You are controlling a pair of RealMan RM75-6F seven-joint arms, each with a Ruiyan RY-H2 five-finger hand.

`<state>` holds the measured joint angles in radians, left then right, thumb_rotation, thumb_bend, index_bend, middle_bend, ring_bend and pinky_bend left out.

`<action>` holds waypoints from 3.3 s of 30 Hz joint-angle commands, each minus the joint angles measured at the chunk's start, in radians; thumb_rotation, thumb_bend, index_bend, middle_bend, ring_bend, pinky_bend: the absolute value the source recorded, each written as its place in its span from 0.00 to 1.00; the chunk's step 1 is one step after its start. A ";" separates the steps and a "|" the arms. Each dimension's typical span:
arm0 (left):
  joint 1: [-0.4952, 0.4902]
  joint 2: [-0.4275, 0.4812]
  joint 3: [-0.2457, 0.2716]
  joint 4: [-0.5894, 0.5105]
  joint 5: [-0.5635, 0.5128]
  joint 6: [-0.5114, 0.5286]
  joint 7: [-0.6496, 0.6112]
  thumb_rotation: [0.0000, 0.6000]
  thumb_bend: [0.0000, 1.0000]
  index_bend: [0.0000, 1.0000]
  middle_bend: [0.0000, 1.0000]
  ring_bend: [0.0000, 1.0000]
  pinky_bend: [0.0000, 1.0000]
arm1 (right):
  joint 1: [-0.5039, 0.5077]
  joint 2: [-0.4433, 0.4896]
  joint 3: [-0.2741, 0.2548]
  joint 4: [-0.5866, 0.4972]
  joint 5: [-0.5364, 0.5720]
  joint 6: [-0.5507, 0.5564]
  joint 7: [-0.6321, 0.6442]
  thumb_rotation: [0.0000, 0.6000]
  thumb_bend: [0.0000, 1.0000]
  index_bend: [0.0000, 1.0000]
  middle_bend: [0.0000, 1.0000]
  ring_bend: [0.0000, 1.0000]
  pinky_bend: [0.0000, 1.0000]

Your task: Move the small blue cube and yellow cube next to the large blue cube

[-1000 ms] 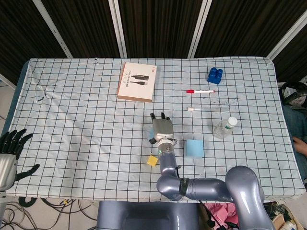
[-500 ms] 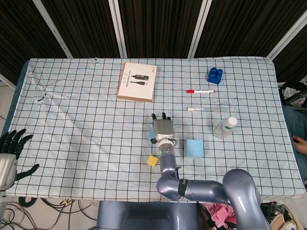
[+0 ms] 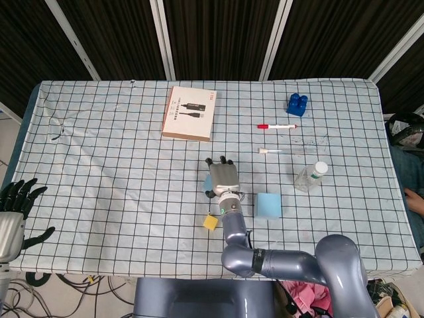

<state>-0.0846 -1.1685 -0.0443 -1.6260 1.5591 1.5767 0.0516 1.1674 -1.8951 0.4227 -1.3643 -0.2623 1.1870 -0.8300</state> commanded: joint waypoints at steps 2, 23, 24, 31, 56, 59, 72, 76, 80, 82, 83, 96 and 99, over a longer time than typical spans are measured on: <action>0.000 -0.002 -0.002 0.000 -0.004 -0.003 0.004 1.00 0.11 0.19 0.07 0.00 0.00 | -0.050 0.103 -0.027 -0.122 -0.066 -0.033 0.015 1.00 0.23 0.18 0.47 0.07 0.15; 0.001 -0.012 -0.006 -0.007 -0.011 -0.006 0.039 1.00 0.11 0.19 0.07 0.00 0.00 | -0.238 0.413 -0.225 -0.527 -0.350 -0.044 0.094 1.00 0.23 0.18 0.46 0.07 0.15; 0.002 -0.012 -0.006 -0.008 -0.012 -0.006 0.040 1.00 0.11 0.19 0.07 0.00 0.00 | -0.238 0.404 -0.233 -0.525 -0.353 -0.034 0.085 1.00 0.23 0.18 0.46 0.07 0.15; 0.003 -0.010 -0.009 -0.008 -0.013 -0.004 0.038 1.00 0.11 0.19 0.07 0.00 0.00 | -0.232 0.341 -0.268 -0.460 -0.378 0.016 0.037 1.00 0.23 0.18 0.46 0.07 0.15; 0.006 -0.011 -0.010 -0.004 -0.008 -0.001 0.038 1.00 0.11 0.19 0.07 0.00 0.00 | -0.268 0.336 -0.291 -0.353 -0.388 -0.095 0.120 1.00 0.23 0.18 0.45 0.07 0.15; 0.005 -0.011 -0.010 -0.005 -0.009 -0.003 0.038 1.00 0.11 0.19 0.07 0.00 0.00 | -0.275 0.345 -0.289 -0.351 -0.405 -0.118 0.153 1.00 0.23 0.18 0.45 0.07 0.15; 0.006 -0.013 -0.012 -0.005 -0.013 -0.005 0.045 1.00 0.11 0.19 0.07 0.00 0.00 | -0.302 0.367 -0.308 -0.312 -0.508 -0.161 0.234 1.00 0.23 0.18 0.44 0.07 0.15; 0.007 -0.012 -0.013 -0.006 -0.015 -0.004 0.047 1.00 0.11 0.19 0.07 0.00 0.00 | -0.305 0.370 -0.320 -0.298 -0.530 -0.170 0.233 1.00 0.23 0.18 0.44 0.07 0.15; 0.007 -0.012 -0.014 -0.006 -0.016 -0.003 0.047 1.00 0.11 0.19 0.07 0.00 0.00 | -0.306 0.375 -0.323 -0.297 -0.539 -0.184 0.243 1.00 0.23 0.18 0.44 0.07 0.15; 0.007 -0.012 -0.013 -0.006 -0.015 -0.004 0.047 1.00 0.11 0.19 0.07 0.00 0.00 | -0.308 0.379 -0.325 -0.296 -0.547 -0.191 0.250 1.00 0.23 0.18 0.44 0.07 0.15; 0.007 -0.012 -0.013 -0.006 -0.016 -0.005 0.048 1.00 0.11 0.19 0.07 0.00 0.00 | -0.309 0.380 -0.326 -0.296 -0.552 -0.193 0.253 1.00 0.23 0.18 0.44 0.07 0.15; 0.005 -0.014 -0.014 -0.006 -0.019 -0.009 0.053 1.00 0.11 0.19 0.07 0.00 0.00 | -0.320 0.385 -0.325 -0.278 -0.575 -0.203 0.280 1.00 0.23 0.18 0.43 0.07 0.15; 0.005 -0.015 -0.015 -0.005 -0.020 -0.009 0.053 1.00 0.11 0.19 0.07 0.00 0.00 | -0.321 0.386 -0.325 -0.276 -0.578 -0.207 0.282 1.00 0.23 0.18 0.43 0.07 0.15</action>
<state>-0.0794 -1.1835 -0.0593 -1.6315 1.5393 1.5674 0.1050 0.8470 -1.5091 0.0977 -1.6406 -0.8401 0.9807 -0.5480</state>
